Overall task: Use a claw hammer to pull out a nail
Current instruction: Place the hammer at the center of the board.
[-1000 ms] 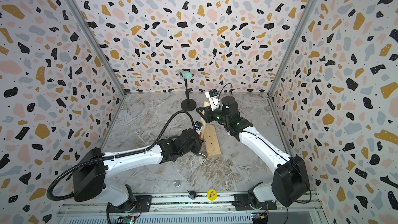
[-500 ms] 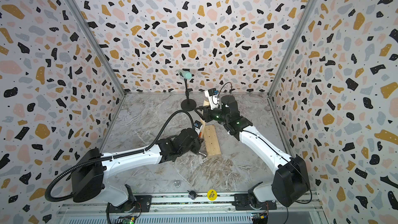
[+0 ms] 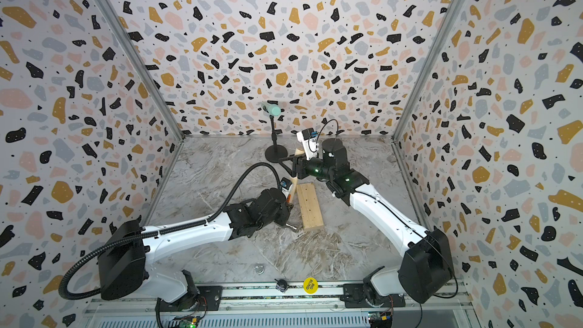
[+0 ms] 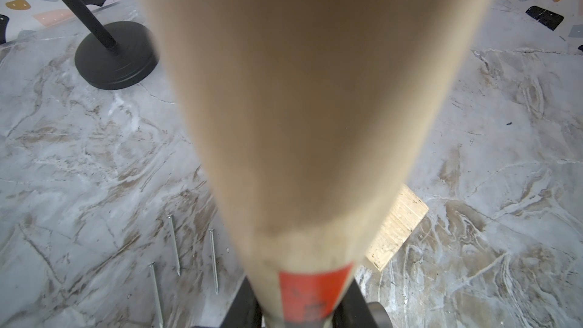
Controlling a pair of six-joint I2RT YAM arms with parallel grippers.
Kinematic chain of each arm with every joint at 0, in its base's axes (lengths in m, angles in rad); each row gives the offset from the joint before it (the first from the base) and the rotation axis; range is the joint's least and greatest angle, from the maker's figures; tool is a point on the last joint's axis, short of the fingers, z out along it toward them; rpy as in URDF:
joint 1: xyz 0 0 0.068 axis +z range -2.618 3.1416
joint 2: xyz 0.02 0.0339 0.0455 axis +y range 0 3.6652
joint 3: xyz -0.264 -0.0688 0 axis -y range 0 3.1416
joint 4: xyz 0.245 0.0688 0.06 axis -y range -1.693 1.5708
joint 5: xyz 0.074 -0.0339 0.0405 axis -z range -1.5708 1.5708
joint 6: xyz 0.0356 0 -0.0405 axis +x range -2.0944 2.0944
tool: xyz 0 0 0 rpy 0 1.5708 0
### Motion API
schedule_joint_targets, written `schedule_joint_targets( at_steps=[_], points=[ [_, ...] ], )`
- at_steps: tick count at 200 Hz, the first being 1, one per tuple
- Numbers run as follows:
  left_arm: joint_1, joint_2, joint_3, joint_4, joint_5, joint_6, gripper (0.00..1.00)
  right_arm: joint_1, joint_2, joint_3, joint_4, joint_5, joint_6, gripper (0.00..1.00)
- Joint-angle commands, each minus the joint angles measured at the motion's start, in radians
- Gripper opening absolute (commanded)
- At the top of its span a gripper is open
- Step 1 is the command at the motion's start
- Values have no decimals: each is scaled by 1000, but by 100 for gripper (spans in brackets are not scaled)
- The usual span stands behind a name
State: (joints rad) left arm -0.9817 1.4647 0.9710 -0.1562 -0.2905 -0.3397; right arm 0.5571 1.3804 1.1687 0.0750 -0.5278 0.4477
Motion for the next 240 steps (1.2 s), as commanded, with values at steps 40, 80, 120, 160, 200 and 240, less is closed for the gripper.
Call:
schedule_joint_targets(
  at_steps=[40, 80, 120, 160, 200, 240],
  points=[
    [25, -106, -48, 43, -35, -7, 0, -60, -61, 53, 55, -45, 22, 62],
    [33, -150, -76, 37, -48, -9, 0, -86, -57, 56, 63, -54, 33, 62],
    [54, -195, -108, 28, -61, -17, 0, -111, -62, 49, 68, -54, 40, 62],
    [96, -231, -141, 10, -62, -39, 0, -149, -87, 17, 69, -52, 46, 62],
    [170, -258, -181, 4, -14, -64, 0, -190, -126, -26, 50, -42, 30, 63],
    [238, -251, -204, -19, 31, -80, 0, -225, -159, -67, 43, -49, 26, 63]
  ],
)
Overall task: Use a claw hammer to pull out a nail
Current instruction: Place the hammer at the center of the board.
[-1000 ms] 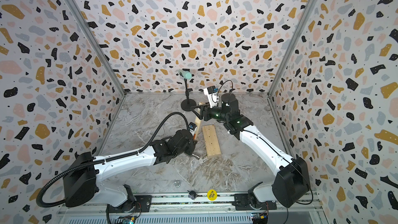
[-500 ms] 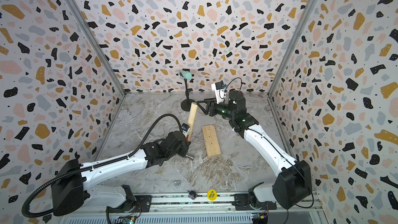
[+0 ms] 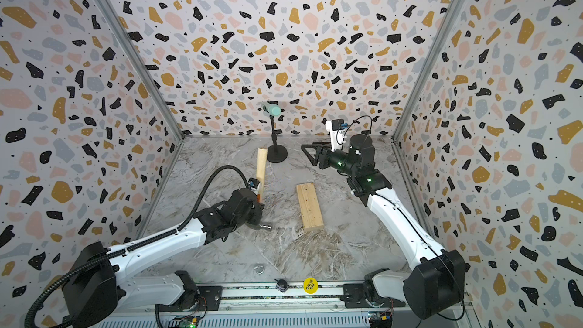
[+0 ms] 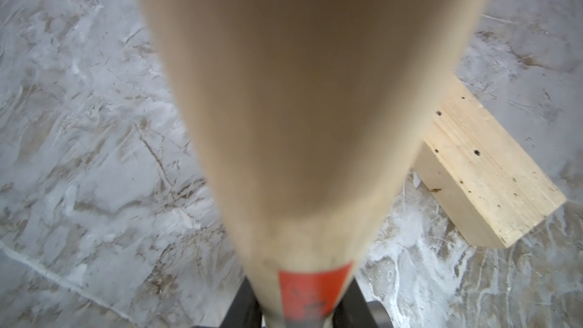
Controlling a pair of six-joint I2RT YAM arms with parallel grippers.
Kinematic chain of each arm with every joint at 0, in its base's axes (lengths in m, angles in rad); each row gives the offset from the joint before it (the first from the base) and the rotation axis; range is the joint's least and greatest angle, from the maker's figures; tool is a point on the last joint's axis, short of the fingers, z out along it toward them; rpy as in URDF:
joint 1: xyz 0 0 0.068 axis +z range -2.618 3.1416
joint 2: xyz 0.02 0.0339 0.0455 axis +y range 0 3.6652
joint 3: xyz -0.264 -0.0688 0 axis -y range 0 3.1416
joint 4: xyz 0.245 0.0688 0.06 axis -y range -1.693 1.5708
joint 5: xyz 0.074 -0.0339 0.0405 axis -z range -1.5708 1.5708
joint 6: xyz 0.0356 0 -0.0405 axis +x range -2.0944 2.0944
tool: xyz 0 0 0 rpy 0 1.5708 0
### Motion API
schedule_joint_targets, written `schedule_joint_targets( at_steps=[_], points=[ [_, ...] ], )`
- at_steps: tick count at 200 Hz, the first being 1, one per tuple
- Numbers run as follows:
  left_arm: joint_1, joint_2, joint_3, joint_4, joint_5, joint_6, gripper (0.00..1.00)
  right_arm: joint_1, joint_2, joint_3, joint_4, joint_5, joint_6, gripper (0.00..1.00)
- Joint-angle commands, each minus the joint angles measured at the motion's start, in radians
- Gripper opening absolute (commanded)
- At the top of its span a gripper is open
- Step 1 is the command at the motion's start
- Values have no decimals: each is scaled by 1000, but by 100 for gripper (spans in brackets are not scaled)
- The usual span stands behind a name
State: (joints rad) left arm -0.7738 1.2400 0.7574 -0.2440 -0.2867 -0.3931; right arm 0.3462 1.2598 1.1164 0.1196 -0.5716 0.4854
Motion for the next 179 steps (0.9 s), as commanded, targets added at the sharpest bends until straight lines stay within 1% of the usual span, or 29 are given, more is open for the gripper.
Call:
schedule_joint_targets(
  at_steps=[1, 24, 98, 179],
  points=[
    [32, -26, 9, 68, 28, -29, 0, -15, -40, -16, -3, -5, -13, 63],
    [58, -14, -6, 60, 53, -37, 0, -22, -48, -30, -5, -7, -16, 63],
    [102, 7, -55, 51, 59, -56, 0, -26, -51, -56, 8, -22, -8, 62],
    [147, 47, -69, 63, 70, -52, 0, -27, -53, -67, 9, -25, -7, 62]
  ],
)
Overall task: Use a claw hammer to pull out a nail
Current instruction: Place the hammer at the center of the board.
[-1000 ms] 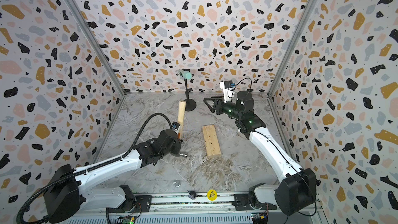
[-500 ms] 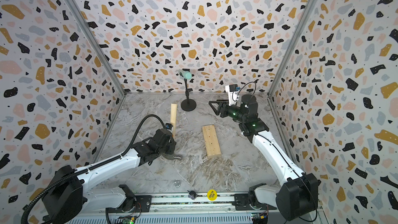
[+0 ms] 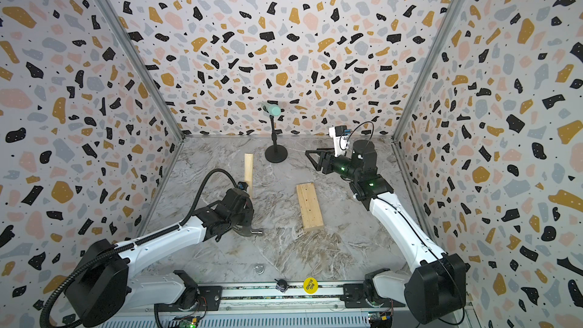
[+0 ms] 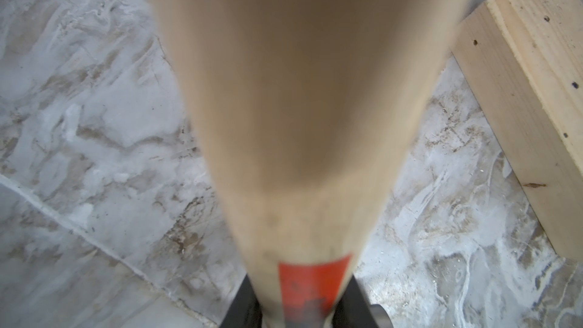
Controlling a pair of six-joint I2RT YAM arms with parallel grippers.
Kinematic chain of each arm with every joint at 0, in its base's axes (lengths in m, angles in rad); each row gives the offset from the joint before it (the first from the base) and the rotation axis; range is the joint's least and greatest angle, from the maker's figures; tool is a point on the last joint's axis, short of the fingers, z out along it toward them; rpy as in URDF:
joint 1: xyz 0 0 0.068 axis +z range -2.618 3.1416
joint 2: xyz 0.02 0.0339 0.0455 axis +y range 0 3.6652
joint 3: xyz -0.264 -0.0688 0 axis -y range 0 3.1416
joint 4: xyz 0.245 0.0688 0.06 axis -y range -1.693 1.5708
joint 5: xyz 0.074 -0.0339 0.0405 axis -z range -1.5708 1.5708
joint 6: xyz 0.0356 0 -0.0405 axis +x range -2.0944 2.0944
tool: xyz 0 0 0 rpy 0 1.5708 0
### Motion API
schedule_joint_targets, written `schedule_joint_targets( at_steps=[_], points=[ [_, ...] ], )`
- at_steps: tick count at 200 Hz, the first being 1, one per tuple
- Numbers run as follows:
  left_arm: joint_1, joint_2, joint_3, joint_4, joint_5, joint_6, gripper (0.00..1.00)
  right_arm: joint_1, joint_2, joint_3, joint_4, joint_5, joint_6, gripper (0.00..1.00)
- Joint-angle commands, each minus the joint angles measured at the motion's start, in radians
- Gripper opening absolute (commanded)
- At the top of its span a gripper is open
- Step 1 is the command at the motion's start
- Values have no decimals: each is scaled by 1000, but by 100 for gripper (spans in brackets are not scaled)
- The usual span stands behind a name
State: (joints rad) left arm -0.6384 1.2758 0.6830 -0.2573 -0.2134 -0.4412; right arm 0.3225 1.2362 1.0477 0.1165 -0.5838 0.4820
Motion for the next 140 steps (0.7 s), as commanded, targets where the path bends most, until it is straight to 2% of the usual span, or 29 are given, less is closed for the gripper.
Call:
schedule_joint_targets(
  at_steps=[1, 140],
  points=[
    [12, 12, 6, 77, -3, -4, 0, -4, -29, 1, 12, -13, -2, 62],
    [64, 173, -7, 171, 26, -34, 0, -14, -39, -15, -3, -13, -12, 62]
  ],
)
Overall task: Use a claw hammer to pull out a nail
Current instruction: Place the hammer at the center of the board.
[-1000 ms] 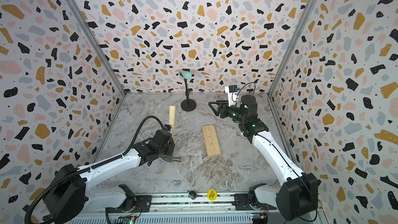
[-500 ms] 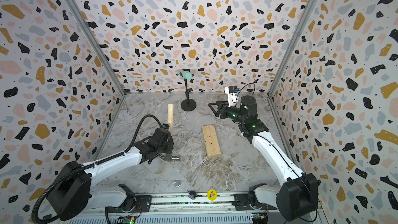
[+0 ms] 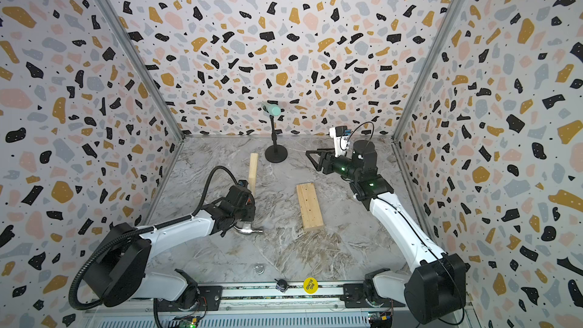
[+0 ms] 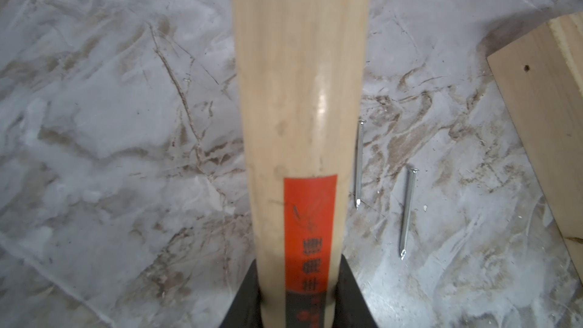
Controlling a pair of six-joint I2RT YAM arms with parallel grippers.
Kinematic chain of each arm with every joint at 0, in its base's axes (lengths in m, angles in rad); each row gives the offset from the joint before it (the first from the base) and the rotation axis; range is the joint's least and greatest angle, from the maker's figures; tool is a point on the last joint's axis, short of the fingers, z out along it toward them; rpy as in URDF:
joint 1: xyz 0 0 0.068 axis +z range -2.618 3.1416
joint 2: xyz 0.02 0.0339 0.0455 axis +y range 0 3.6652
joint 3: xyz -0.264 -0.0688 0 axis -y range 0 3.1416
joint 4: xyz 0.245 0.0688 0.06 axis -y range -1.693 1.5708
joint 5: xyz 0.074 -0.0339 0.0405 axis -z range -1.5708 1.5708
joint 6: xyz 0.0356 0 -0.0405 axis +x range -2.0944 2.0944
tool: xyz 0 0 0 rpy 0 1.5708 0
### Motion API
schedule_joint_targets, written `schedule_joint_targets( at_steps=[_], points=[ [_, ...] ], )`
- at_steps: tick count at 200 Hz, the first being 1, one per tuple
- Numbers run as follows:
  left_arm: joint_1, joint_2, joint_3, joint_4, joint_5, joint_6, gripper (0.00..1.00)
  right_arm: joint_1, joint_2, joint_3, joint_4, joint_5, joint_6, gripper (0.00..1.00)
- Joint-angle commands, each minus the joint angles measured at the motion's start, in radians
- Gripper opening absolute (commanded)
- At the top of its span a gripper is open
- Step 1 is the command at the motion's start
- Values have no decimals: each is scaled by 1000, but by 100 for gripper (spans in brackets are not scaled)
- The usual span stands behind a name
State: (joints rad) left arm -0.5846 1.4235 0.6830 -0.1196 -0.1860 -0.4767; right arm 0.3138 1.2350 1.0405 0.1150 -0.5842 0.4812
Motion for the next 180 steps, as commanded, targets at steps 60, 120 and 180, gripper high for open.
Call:
schedule_joint_targets(
  at_steps=[60, 120, 180],
  points=[
    [25, 69, -18, 57, -5, -6, 0, -13, -50, -35, 8, -15, -7, 63],
    [32, 84, -32, 71, -7, -15, 0, -15, -57, -48, 14, -17, -4, 62],
    [34, 84, -44, 77, -18, -29, 0, -16, -63, -57, 16, -19, 0, 62]
  ],
)
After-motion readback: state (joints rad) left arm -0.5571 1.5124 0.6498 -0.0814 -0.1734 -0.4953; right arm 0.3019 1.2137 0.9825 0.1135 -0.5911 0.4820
